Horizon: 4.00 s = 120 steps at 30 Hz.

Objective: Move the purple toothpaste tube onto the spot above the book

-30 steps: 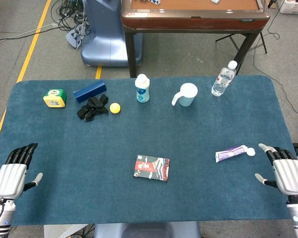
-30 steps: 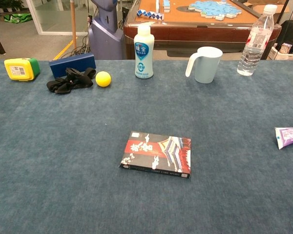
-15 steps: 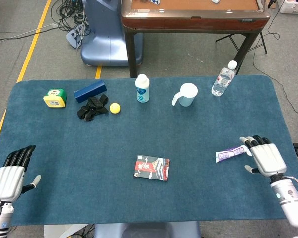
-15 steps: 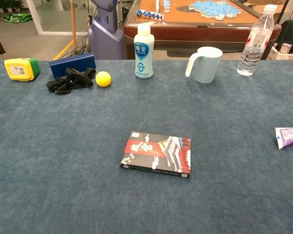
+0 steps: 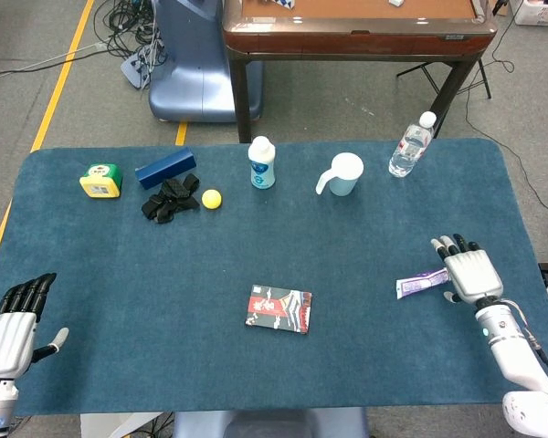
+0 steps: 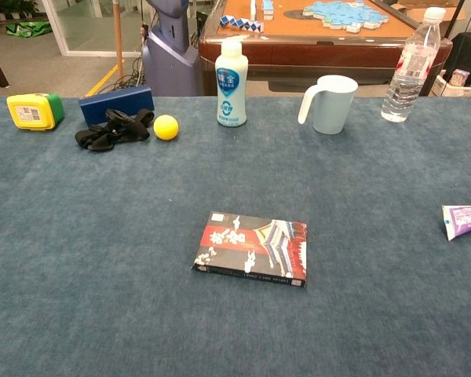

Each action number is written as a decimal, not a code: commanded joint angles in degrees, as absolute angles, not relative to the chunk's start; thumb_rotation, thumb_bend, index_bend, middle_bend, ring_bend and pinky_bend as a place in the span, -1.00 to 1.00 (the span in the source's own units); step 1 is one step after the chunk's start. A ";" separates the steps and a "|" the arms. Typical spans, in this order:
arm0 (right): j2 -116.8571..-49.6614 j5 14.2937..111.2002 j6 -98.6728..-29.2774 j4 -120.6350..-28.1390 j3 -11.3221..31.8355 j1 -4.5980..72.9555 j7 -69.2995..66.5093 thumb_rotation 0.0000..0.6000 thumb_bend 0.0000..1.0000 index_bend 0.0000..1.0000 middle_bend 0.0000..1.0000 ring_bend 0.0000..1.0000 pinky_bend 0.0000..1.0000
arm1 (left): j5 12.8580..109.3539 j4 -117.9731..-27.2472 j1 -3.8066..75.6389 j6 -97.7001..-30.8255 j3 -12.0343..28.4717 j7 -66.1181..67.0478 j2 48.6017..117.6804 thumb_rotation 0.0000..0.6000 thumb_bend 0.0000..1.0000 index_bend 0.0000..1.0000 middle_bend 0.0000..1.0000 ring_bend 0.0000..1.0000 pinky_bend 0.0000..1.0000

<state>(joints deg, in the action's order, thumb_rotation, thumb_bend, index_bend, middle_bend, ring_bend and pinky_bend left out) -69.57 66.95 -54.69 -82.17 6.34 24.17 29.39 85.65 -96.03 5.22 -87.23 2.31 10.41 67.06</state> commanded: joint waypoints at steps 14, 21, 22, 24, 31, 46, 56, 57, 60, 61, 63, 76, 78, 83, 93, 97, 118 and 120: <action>-75.97 61.46 -50.48 -71.92 5.21 28.10 33.27 1.00 -1.00 -0.98 -0.79 -0.85 -0.60 | 85.47 -95.19 4.99 -86.42 1.97 9.23 67.48 1.00 -0.55 -1.00 -0.83 -0.80 -0.83; -78.53 60.04 -50.16 -68.68 4.80 29.64 36.16 1.00 -1.00 -0.98 -0.80 -0.85 -0.60 | 85.63 -95.04 5.07 -86.17 1.95 8.82 67.60 1.00 -0.55 -1.00 -0.83 -0.80 -0.83; -79.10 59.72 -50.13 -68.05 4.84 29.99 36.76 1.00 -1.00 -0.98 -0.80 -0.85 -0.60 | 85.67 -95.02 5.06 -86.17 1.95 8.75 67.59 1.00 -0.56 -1.00 -0.83 -0.80 -0.83; -80.05 59.07 -49.89 -67.04 4.96 30.63 37.70 1.00 -1.00 -0.98 -0.80 -0.85 -0.60 | 85.79 -94.97 5.00 -86.22 1.89 8.59 67.58 1.00 -0.56 -1.00 -0.83 -0.80 -0.83; -84.21 60.81 -53.18 -63.08 5.54 32.39 39.55 1.00 -1.00 -0.98 -0.80 -0.85 -0.61 | 85.70 -94.77 4.53 -86.61 1.80 7.94 67.37 1.00 -0.56 -1.00 -0.83 -0.80 -0.83; -91.92 68.57 -56.42 -57.69 7.27 38.16 39.22 1.00 -1.00 -0.98 -0.80 -0.85 -0.64 | 85.51 -94.25 3.98 -86.96 1.81 7.04 67.13 1.00 -0.56 -1.00 -0.83 -0.80 -0.83; -88.25 71.84 -59.45 -65.12 7.22 37.84 36.69 1.00 -1.00 -0.98 -0.80 -0.85 -0.65 | 85.47 -94.27 3.59 -87.39 1.94 6.58 66.73 1.00 -0.56 -1.00 -0.83 -0.80 -0.83; -87.27 71.73 -59.55 -65.96 7.15 37.49 36.58 1.00 -1.00 -0.98 -0.80 -0.85 -0.66 | 85.45 -94.26 3.61 -87.32 1.96 6.58 66.73 1.00 -0.56 -1.00 -0.83 -0.80 -0.83; -84.17 71.20 -59.87 -67.83 6.57 36.24 37.37 1.00 -1.00 -0.98 -0.80 -0.85 -0.67 | 85.41 -94.17 3.67 -87.17 2.00 6.59 66.86 1.00 -0.56 -1.00 -0.83 -0.80 -0.83; -82.96 70.86 -59.76 -68.60 6.27 35.67 37.35 1.00 -1.00 -0.98 -0.80 -0.85 -0.68 | 85.37 -94.13 3.67 -87.09 1.98 6.61 66.94 1.00 -0.56 -1.00 -0.83 -0.80 -0.83; -81.34 70.42 -59.55 -69.70 5.80 34.87 37.12 1.00 -1.00 -0.98 -0.80 -0.85 -0.68 | 85.34 -94.08 3.69 -86.97 1.96 6.70 67.05 1.00 -0.55 -1.00 -0.83 -0.80 -0.83; -79.45 65.25 -55.08 -66.27 3.47 32.23 38.91 1.00 -1.00 -0.98 -0.81 -0.88 -0.71 | 85.21 -94.10 3.96 -86.27 1.99 6.86 67.35 1.00 -0.56 -1.00 -0.83 -0.80 -0.83; -80.60 64.81 -54.23 -64.35 3.69 32.61 38.78 1.00 -1.00 -0.99 -0.82 -0.89 -0.72 | 85.25 -94.06 4.06 -86.11 2.00 6.80 67.45 1.00 -0.56 -1.00 -0.83 -0.80 -0.83; -84.23 65.15 -52.83 -59.09 3.72 33.67 38.68 1.00 -1.00 -1.00 -0.87 -0.93 -0.76 | 85.39 -94.02 3.96 -86.21 1.90 6.64 67.46 1.00 -0.56 -1.00 -0.83 -0.80 -0.83; -91.60 68.48 -53.33 -49.55 3.48 35.26 38.18 1.00 -1.00 -1.00 -1.00 -1.00 -0.85 | 85.23 -93.91 3.48 -86.50 1.73 5.90 67.25 1.00 -0.56 -1.00 -0.83 -0.80 -0.83; -94.61 70.30 -54.68 -45.41 3.53 35.59 37.25 1.00 -1.00 -1.00 -1.00 -1.00 -0.86 | 85.25 -94.13 3.47 -86.30 1.66 5.36 66.96 1.00 -0.56 -1.00 -0.83 -0.80 -0.83; -103.09 80.92 -60.80 -37.65 3.23 39.21 26.42 1.00 -1.00 -1.00 -1.00 -1.00 -0.86 | 85.18 -94.77 3.07 -86.75 1.73 5.12 66.35 1.00 -0.56 -1.00 -0.83 -0.80 -0.83; -102.94 81.43 -61.28 -38.03 3.16 39.19 26.60 1.00 -1.00 -1.00 -1.00 -1.00 -0.86 | 85.13 -94.81 2.89 -86.94 1.70 5.04 66.26 1.00 -0.56 -1.00 -0.83 -0.80 -0.83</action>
<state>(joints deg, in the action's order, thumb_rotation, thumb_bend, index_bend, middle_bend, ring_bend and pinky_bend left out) -102.96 81.18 -61.07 -37.78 3.23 39.12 26.58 85.14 -94.79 2.89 -86.93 1.71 5.05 66.27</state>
